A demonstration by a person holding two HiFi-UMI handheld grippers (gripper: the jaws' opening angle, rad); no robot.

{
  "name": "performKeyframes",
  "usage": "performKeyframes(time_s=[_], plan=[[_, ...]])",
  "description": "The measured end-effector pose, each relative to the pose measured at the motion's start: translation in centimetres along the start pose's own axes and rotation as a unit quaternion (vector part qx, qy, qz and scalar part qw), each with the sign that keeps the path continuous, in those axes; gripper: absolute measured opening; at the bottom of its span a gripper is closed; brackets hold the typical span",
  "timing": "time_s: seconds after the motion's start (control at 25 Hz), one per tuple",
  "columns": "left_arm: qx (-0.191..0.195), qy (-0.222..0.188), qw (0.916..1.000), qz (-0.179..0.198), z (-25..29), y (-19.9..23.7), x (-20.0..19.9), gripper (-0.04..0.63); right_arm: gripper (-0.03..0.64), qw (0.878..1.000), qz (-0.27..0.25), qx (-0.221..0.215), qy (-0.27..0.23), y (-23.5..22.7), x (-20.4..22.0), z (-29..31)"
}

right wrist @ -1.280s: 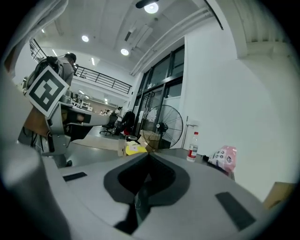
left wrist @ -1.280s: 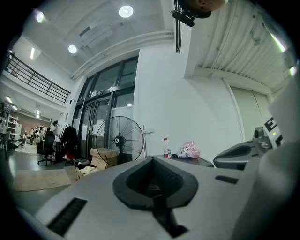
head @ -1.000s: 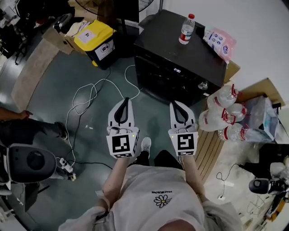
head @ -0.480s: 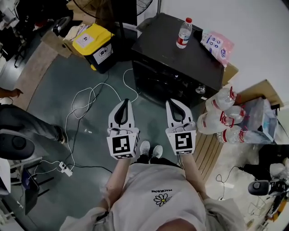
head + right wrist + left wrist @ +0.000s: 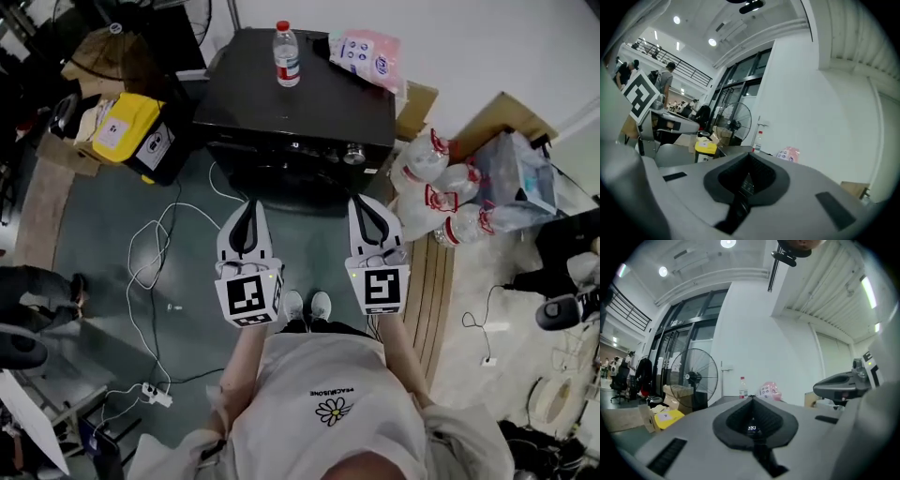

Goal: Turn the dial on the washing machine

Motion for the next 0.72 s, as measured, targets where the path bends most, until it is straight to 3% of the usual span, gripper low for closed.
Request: performKeyframes(time_s=[0.24, 0.72], plan=[[0.083, -0.013, 0.9964, -0.008, 3.0, -6.9, -0.5, 0.000, 0.005, 0.996, -0.009, 0.089, 0.015, -5.7, 0.8, -4.9], [0.141, -0.022, 0.9897, -0.015, 4.5, -12.0, -1.0, 0.000, 0.005, 0.985, -0.006, 0.170, 0.031, -9.8, 1.3, -9.4]])
Point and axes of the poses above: the fingertips, and each gripper's own axes: z forward along the fingers, y to its left, x out of its underside, the point moved 3 cm from there along -z, backward along the fingers, and after that the axes turned 12 degrees about -y, right-handed, at the moved point
